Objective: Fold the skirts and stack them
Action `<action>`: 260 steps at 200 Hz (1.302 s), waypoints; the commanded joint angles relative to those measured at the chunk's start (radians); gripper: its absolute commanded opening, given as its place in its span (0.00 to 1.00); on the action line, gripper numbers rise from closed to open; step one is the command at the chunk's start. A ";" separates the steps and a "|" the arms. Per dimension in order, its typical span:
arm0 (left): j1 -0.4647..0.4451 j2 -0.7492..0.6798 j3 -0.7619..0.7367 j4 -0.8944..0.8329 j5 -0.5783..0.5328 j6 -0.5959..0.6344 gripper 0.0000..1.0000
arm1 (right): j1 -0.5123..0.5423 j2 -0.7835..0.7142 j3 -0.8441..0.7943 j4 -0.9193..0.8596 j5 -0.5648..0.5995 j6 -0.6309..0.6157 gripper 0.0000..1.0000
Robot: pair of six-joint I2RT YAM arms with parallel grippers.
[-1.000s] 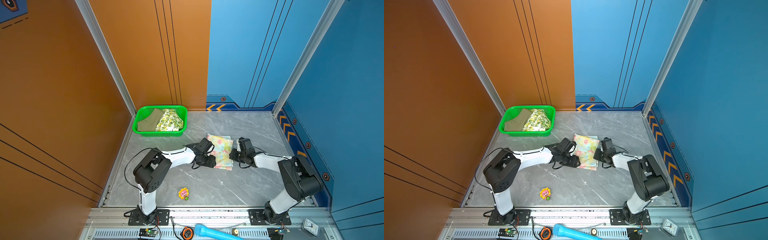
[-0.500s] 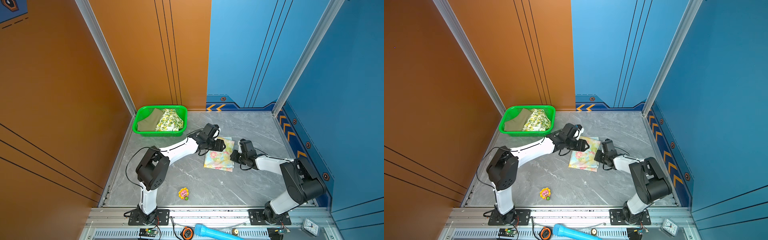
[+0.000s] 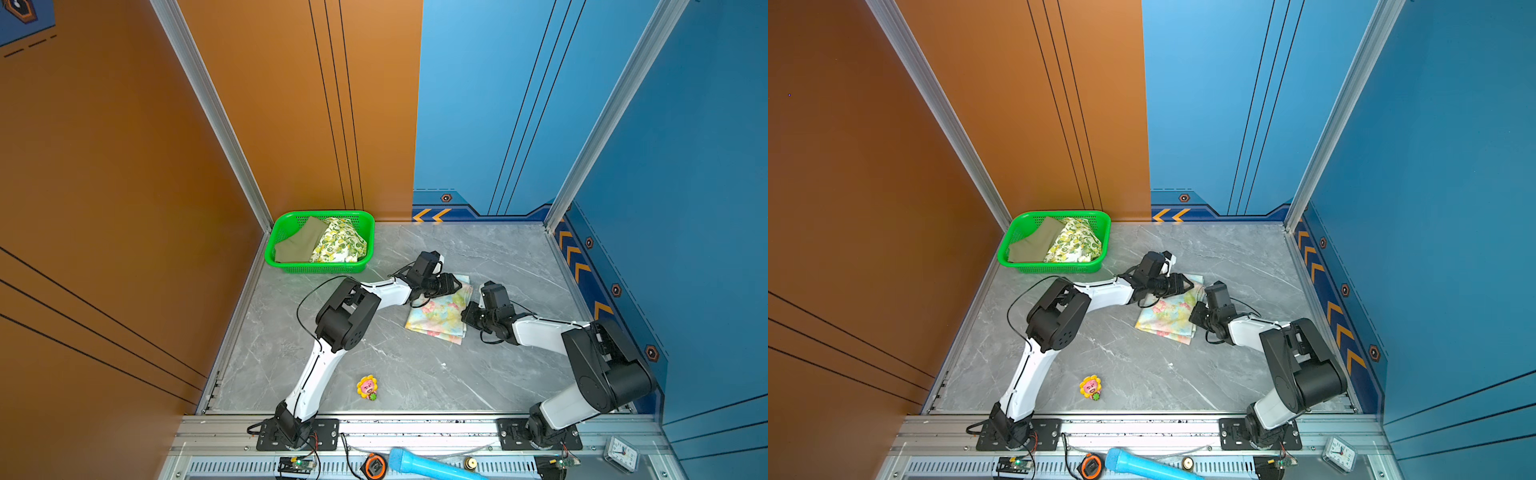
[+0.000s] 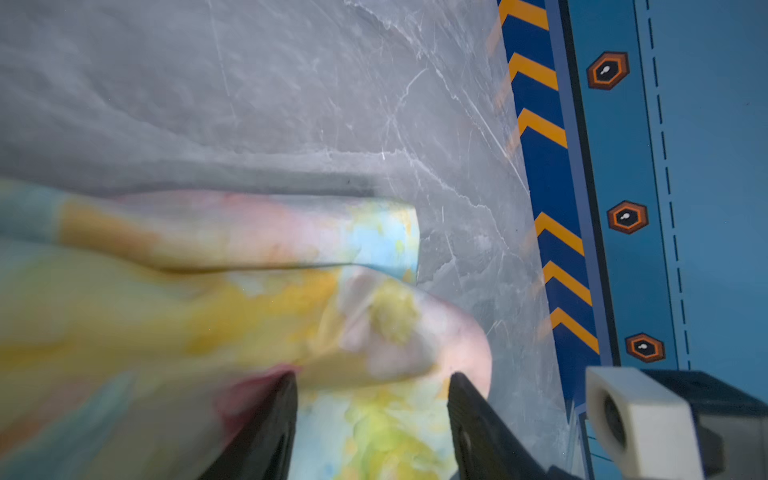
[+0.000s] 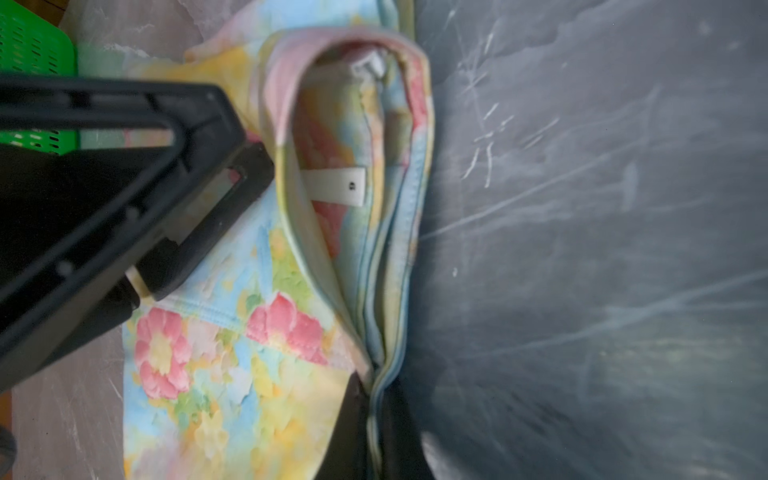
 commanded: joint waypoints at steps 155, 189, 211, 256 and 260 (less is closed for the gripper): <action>0.124 -0.622 -0.409 -0.169 -0.059 0.194 0.85 | -0.289 0.052 0.017 0.061 0.042 0.435 0.00; 0.127 -0.712 -0.512 -0.185 -0.090 0.202 0.85 | -0.409 0.061 0.115 0.041 0.149 0.533 0.00; 0.128 -0.740 -0.546 -0.207 -0.105 0.208 0.85 | -0.459 0.115 0.195 0.047 0.204 0.609 0.00; 0.141 -0.768 -0.572 -0.244 -0.108 0.214 0.85 | -0.466 0.238 0.327 0.076 0.357 0.770 0.00; 0.143 -0.768 -0.571 -0.249 -0.108 0.216 0.85 | -0.465 0.248 0.330 0.087 0.371 0.784 0.00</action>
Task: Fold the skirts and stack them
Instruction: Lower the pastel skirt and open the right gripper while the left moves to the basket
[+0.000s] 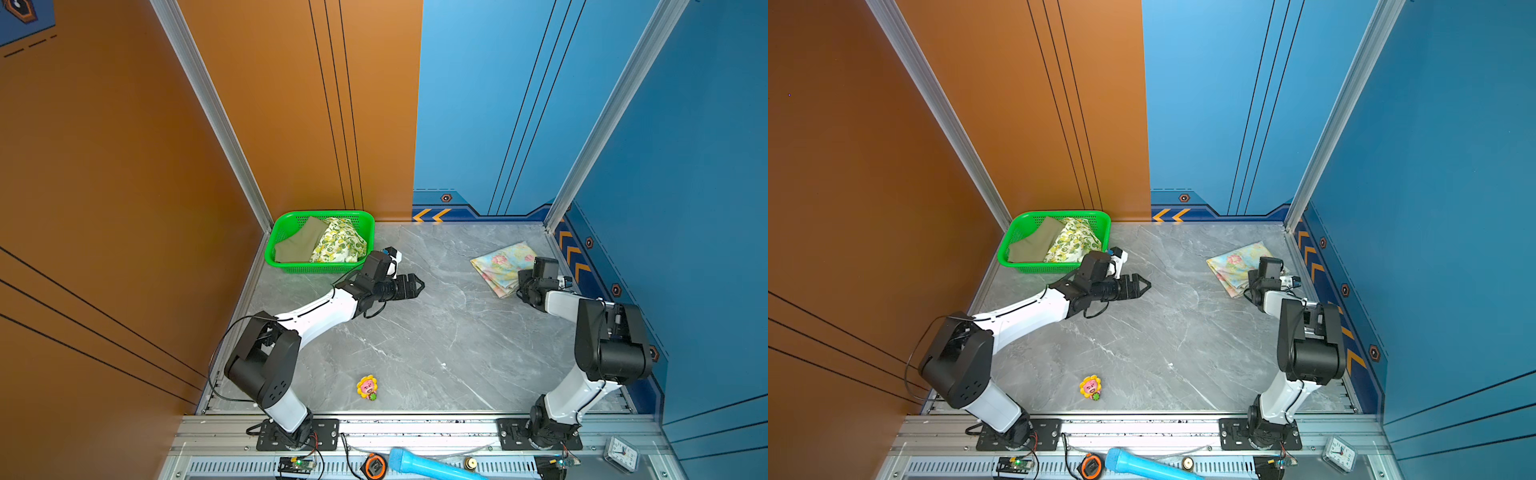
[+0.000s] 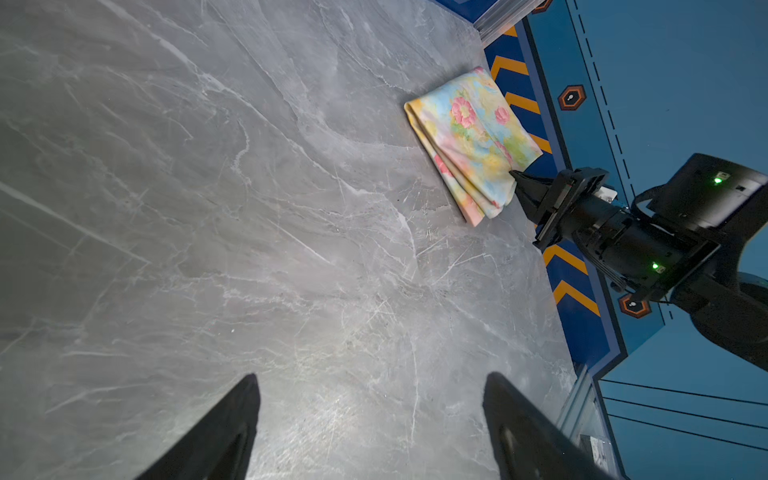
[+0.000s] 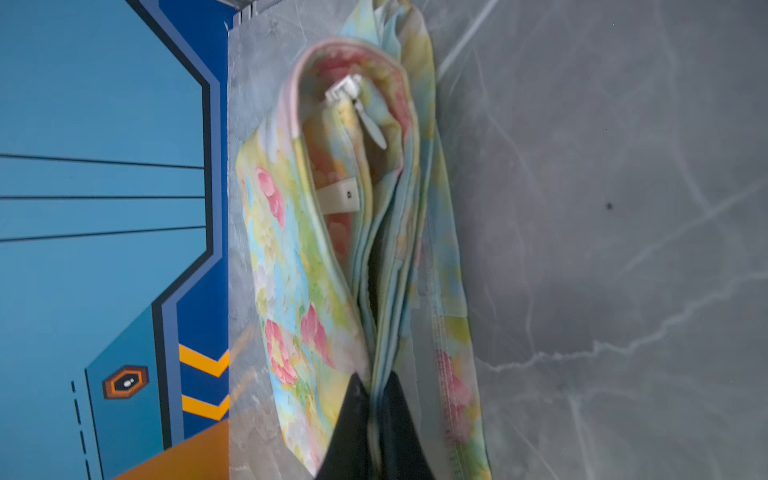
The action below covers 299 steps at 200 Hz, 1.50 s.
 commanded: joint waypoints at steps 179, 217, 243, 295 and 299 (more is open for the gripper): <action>0.100 -0.125 0.141 -0.306 -0.256 0.147 0.98 | 0.065 0.359 0.391 -0.059 0.234 0.241 0.45; 0.155 -0.124 0.216 -0.322 -0.450 0.239 0.98 | 0.102 0.250 0.384 -0.157 0.241 0.034 0.97; 0.216 -0.055 0.315 -0.383 -0.564 0.270 0.98 | 0.141 0.149 0.310 -0.180 0.254 -0.110 1.00; 0.351 0.221 0.622 -0.616 -0.645 0.371 0.98 | 0.297 -0.019 0.248 -0.225 0.213 -0.517 0.96; 0.363 0.241 0.644 -0.628 -0.640 0.376 0.98 | 0.314 -0.026 0.253 -0.239 0.208 -0.542 0.96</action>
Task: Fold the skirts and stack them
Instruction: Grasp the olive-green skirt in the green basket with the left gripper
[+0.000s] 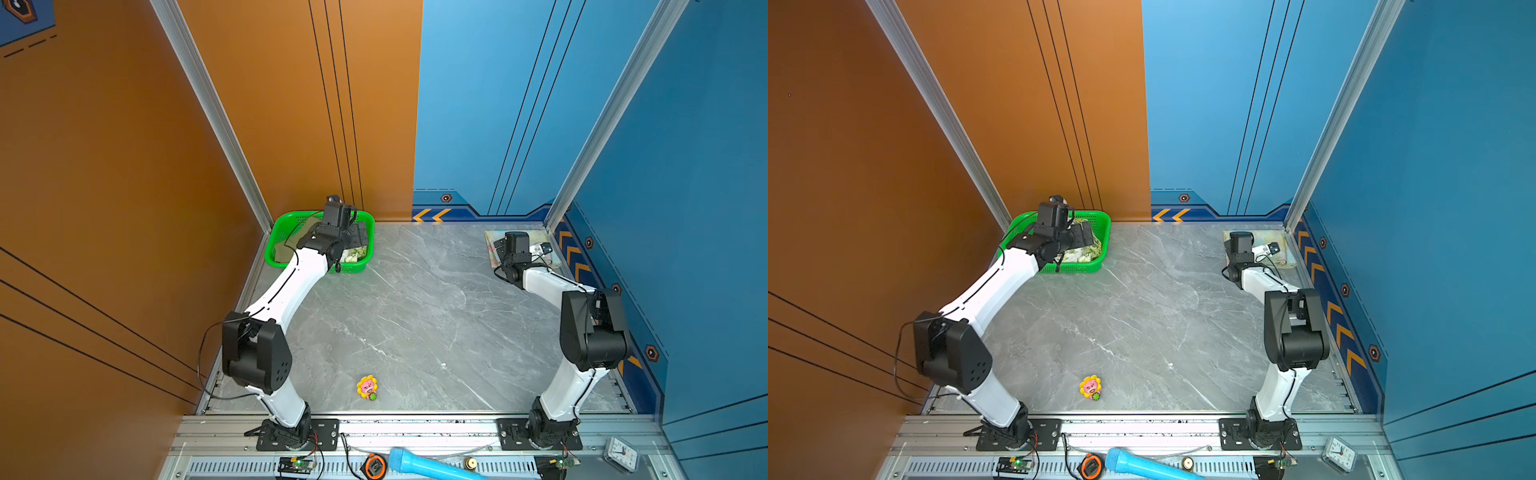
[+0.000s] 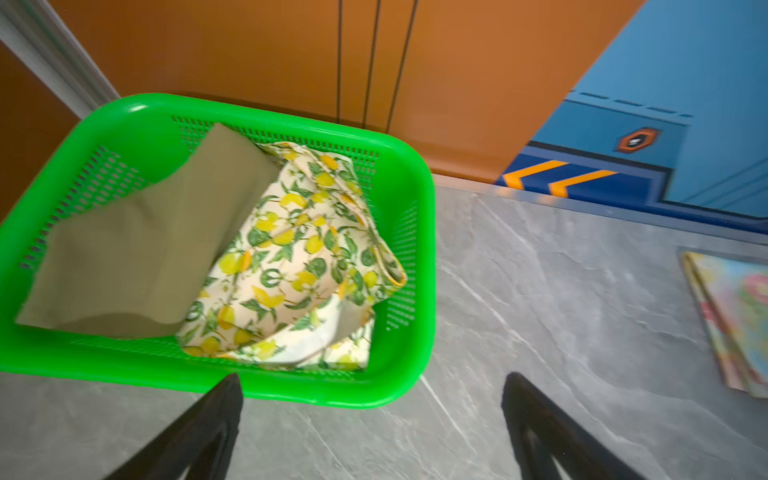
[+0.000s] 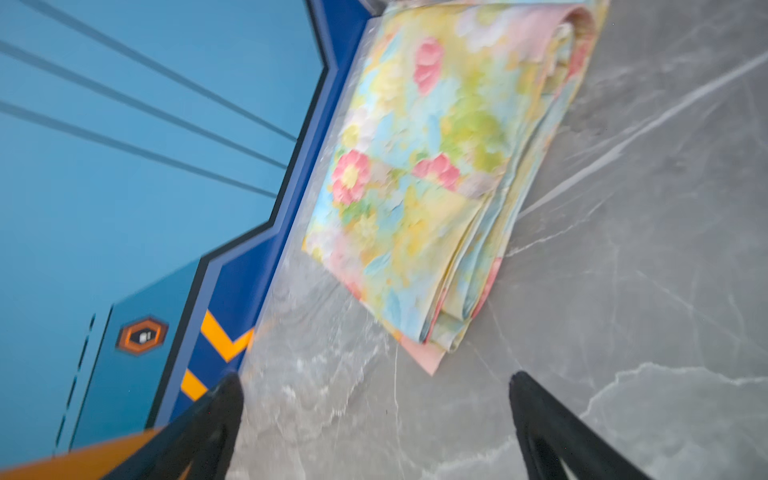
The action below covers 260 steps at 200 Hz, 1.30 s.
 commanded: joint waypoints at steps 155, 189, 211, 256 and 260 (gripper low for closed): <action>0.361 0.572 0.514 -0.209 0.180 -0.019 0.91 | 0.398 -0.073 0.071 -0.252 -0.120 -0.560 0.86; 0.348 0.647 0.574 -0.209 0.210 -0.036 0.90 | 0.397 -0.058 0.075 -0.248 -0.121 -0.563 0.86; 0.351 0.697 0.616 -0.210 0.223 -0.062 0.66 | 0.394 -0.053 0.075 -0.252 -0.125 -0.562 0.85; 0.359 0.701 0.702 -0.209 0.204 -0.113 0.00 | 0.381 -0.094 0.037 -0.259 -0.104 -0.567 0.84; 0.358 0.696 0.709 -0.209 0.204 -0.111 0.00 | 0.379 -0.097 0.032 -0.260 -0.104 -0.566 0.84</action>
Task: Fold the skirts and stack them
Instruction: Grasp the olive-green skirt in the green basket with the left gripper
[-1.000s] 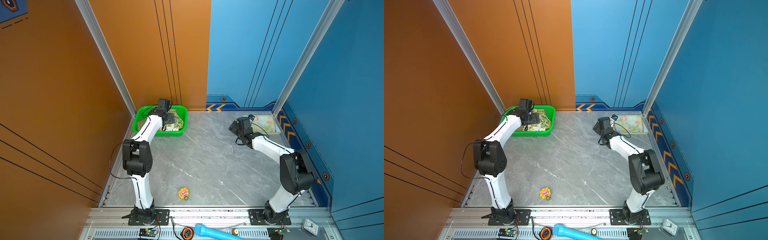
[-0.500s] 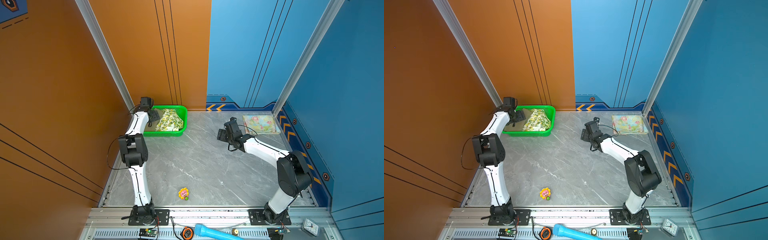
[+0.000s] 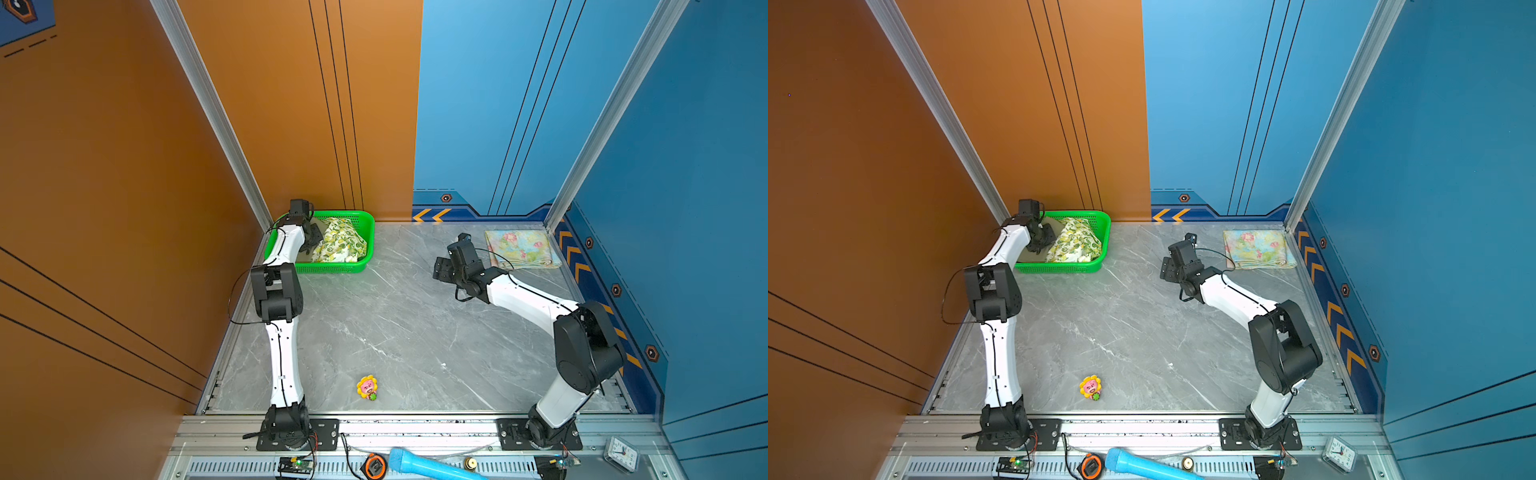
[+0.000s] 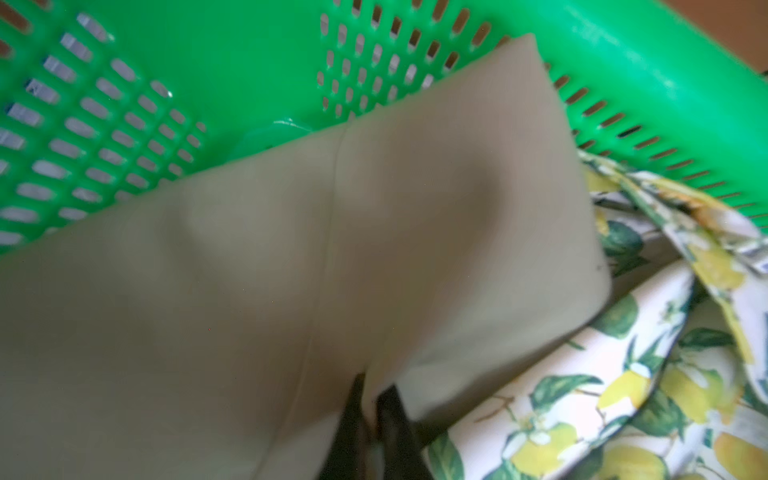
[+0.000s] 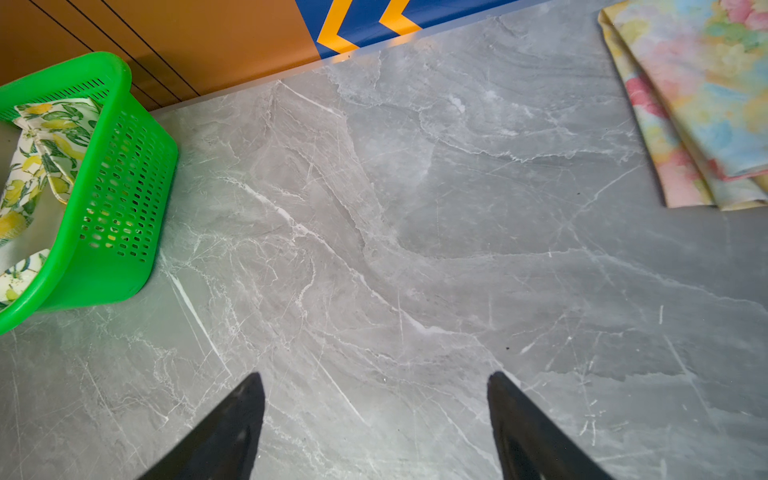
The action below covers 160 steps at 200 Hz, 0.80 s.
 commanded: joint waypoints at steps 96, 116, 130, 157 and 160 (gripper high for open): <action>0.003 -0.256 0.063 -0.016 -0.164 0.066 0.00 | -0.031 -0.121 -0.083 -0.052 0.018 0.005 0.83; 0.003 -0.275 0.079 -0.016 -0.184 0.093 0.00 | -0.031 -0.121 -0.088 -0.052 0.013 0.011 0.83; 0.002 -0.286 0.086 -0.015 -0.195 0.104 0.00 | -0.032 -0.119 -0.095 -0.051 0.010 0.021 0.83; 0.001 -0.311 0.108 -0.013 -0.217 0.110 0.00 | -0.031 -0.116 -0.096 -0.048 0.002 0.034 0.83; 0.001 -0.315 0.113 -0.014 -0.218 0.111 0.00 | -0.032 -0.117 -0.096 -0.047 0.002 0.036 0.83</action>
